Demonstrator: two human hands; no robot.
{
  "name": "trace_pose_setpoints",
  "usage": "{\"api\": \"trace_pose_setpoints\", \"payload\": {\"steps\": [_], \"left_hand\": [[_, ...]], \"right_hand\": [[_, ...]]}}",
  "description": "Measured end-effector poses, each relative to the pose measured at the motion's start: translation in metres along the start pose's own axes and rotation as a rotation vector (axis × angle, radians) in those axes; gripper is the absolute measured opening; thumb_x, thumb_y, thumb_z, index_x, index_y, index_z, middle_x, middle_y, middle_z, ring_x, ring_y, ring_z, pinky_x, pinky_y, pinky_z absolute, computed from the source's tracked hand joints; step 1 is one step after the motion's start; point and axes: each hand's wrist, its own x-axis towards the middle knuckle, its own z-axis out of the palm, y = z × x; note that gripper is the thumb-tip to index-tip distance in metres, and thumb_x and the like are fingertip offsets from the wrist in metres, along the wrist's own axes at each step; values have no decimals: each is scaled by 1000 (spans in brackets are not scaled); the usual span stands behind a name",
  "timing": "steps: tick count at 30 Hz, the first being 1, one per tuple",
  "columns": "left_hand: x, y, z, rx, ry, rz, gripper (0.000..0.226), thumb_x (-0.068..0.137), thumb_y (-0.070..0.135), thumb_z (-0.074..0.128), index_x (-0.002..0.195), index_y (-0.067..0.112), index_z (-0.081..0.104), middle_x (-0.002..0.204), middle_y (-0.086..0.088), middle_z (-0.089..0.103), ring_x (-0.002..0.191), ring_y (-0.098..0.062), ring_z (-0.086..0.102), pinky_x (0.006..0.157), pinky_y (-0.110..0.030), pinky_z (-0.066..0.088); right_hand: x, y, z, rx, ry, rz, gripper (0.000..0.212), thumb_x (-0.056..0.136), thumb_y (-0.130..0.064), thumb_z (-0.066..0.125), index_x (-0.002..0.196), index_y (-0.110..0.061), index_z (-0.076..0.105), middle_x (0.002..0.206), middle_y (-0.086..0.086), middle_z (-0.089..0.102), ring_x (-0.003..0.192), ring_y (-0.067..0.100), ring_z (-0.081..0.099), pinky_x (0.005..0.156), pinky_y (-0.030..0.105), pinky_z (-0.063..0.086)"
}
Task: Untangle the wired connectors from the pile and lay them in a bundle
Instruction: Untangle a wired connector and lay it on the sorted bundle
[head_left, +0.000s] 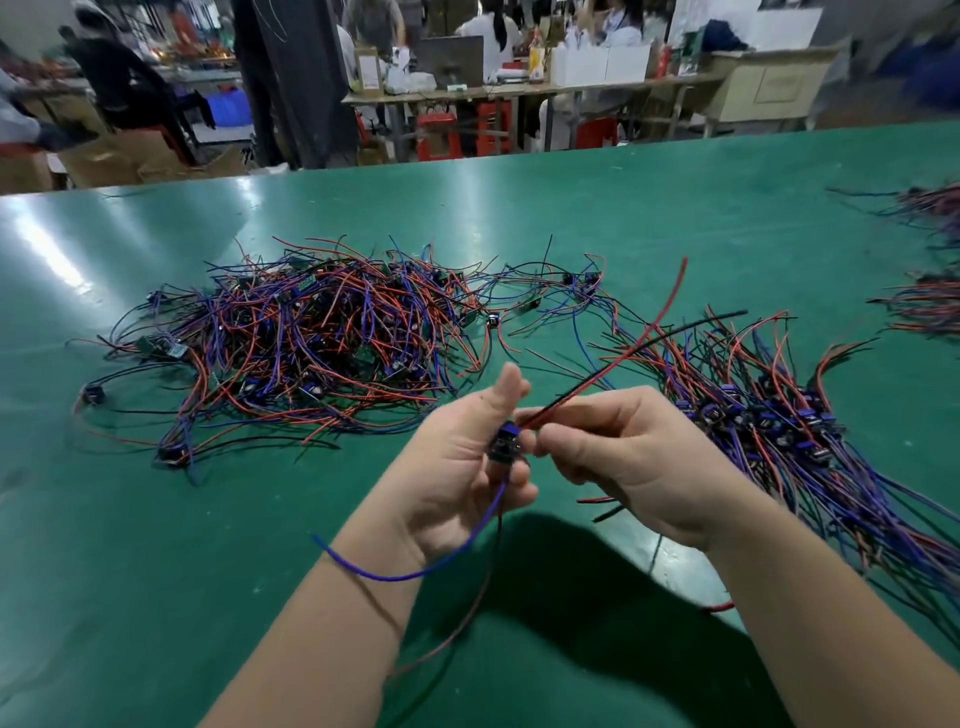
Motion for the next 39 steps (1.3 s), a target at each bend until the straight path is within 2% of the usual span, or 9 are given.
{"api": "trace_pose_setpoints", "payload": {"steps": [3,7,12,16,20,24,28,34,39], "left_hand": [[3,-7,4,78,6,-9,44,52,61,62,68,22,73,49,9,54,34,-2,43,33,-12,34],[8,-13,3,38,61,26,56,51,64,65,79,16,61,60,-1,65,42,-9,55,37,-17,41],[10,-14,-3,8,16,90,35,53,24,78,82,6,69,74,-7,73,60,-14,69,49,-20,52],[9,-15,-4,52,-7,47,2,67,7,74,67,8,74,71,-10,72,57,-17,69,46,-20,53],[6,-15,-4,186,-71,-6,9,77,-4,70,80,4,66,74,-13,72,56,-17,69,49,-21,54],[4,-22,-3,328,-187,-66,15,74,-7,74,73,7,68,74,-16,71,58,-20,69,52,-24,55],[5,-25,-3,407,-239,-94,20,73,-3,78,65,14,72,71,-13,70,63,-23,70,54,-24,53],[0,-18,-7,465,-316,-132,26,73,2,75,97,8,65,78,-12,73,65,-18,70,55,-22,54],[-5,-13,-3,343,-405,-9,21,73,9,65,87,18,78,80,-5,74,77,-14,69,74,-23,56]], "right_hand": [[2,2,0,-25,78,-17,31,57,-31,75,77,-7,76,63,4,66,53,9,47,50,16,38],[5,3,-2,45,179,-5,21,60,-27,73,69,-9,72,68,6,70,59,13,61,51,16,42],[8,4,-6,43,343,45,8,78,-11,69,74,-5,70,60,3,65,53,10,52,49,16,42],[9,3,-8,86,409,114,6,78,-6,70,72,-7,70,60,4,65,52,9,55,48,16,44],[9,-4,-19,169,502,149,9,78,0,68,71,-6,67,58,3,66,49,8,59,46,15,46],[5,-15,-42,291,655,94,9,79,2,66,74,-5,65,58,5,67,52,11,62,47,16,48],[2,-17,-53,290,685,102,10,77,0,68,72,-8,67,59,3,68,52,10,62,47,17,49],[2,-18,-52,220,764,84,19,83,-15,69,69,-12,58,49,-1,59,38,7,53,36,14,39],[6,-12,-47,275,643,130,32,99,-33,46,84,-10,63,53,1,62,45,10,60,39,15,45]]}}
